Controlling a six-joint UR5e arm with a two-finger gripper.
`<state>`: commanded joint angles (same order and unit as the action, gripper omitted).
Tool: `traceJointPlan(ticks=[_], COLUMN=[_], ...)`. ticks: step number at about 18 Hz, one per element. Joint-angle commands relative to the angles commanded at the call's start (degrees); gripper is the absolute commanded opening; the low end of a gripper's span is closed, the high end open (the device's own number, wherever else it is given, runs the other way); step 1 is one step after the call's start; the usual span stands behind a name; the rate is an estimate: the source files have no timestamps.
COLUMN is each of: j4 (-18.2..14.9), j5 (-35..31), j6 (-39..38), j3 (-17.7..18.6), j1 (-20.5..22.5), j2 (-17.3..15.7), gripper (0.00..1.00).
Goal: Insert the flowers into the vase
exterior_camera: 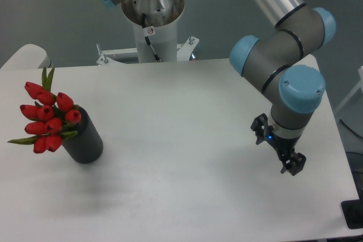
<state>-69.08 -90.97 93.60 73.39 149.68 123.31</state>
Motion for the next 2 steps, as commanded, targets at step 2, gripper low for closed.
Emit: traceJointPlan(ticks=[2], j4=[0.35], j5=[0.0], j6=[0.09], j3=[0.61], j1=[0.0], j2=[0.0], gripper=[1.0])
